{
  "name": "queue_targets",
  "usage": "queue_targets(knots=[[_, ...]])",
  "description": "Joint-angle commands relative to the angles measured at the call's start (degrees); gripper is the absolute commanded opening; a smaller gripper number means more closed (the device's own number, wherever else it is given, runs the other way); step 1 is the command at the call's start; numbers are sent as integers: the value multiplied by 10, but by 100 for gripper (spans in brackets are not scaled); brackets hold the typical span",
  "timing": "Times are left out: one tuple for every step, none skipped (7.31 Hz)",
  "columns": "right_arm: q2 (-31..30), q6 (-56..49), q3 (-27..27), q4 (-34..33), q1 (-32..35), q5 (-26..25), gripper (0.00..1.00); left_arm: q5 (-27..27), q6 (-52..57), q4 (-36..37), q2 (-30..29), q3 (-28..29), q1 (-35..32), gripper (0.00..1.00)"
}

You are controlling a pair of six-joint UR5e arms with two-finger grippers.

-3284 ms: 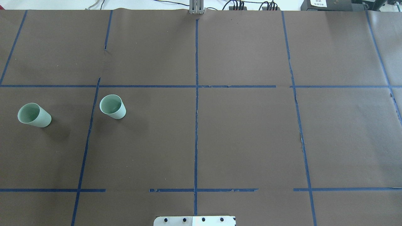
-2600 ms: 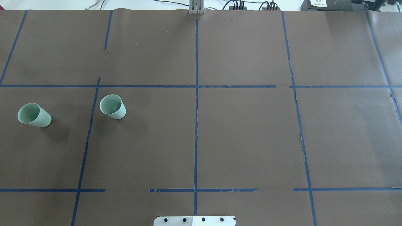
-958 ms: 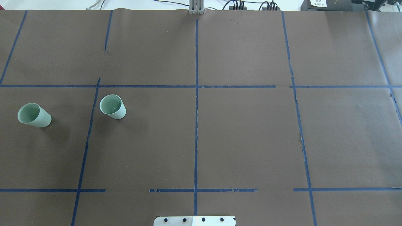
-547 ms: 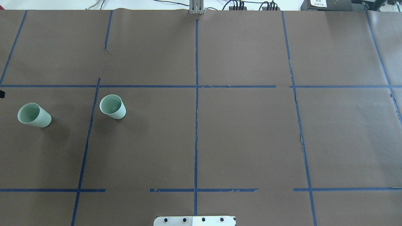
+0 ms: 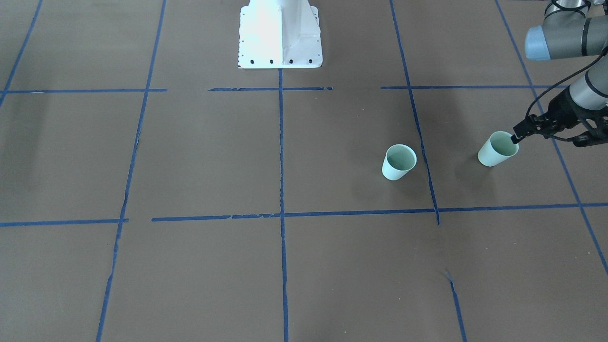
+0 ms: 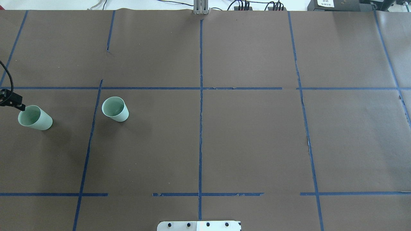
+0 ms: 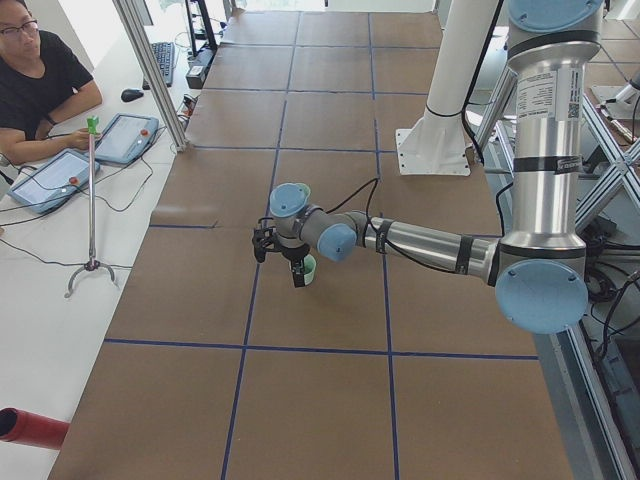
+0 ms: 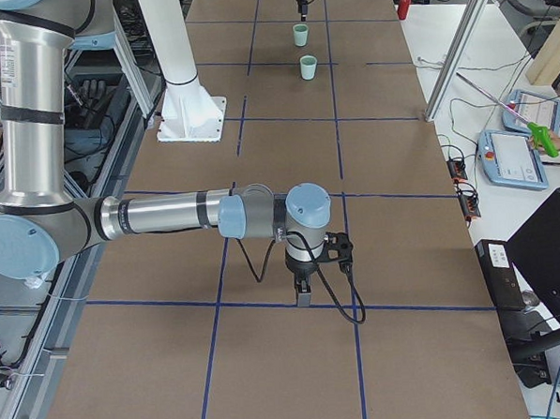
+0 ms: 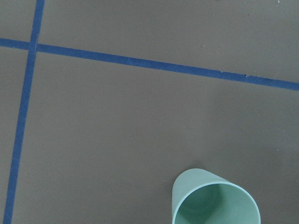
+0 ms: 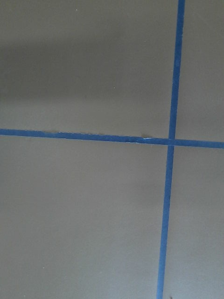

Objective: Stack cups
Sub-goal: 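Reach the left gripper down to the outer pale green cup and grasp it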

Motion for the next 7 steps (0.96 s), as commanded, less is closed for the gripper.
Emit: queue_targets(knots=[[0,0,0,0,0,0,100,0,-4,-1,-20,27,13,98],[0,0,0,0,0,-1,100,0,-4,0,-22,29,21,98],[0,0,0,0,0,0,100,0,-5,0,-22,34,30,96],[0,0,0,0,0,0,100,1,-5,-1,-22,43,40,90],[0,0,0,0,0,0,100,4,-6,-1,-22,44,42,79],[0,0,0,0,0,0,100,5,-5,0,-22,45,42,38],[0,0,0,1,-1,0,100,4,-8,0,-22,45,42,0]])
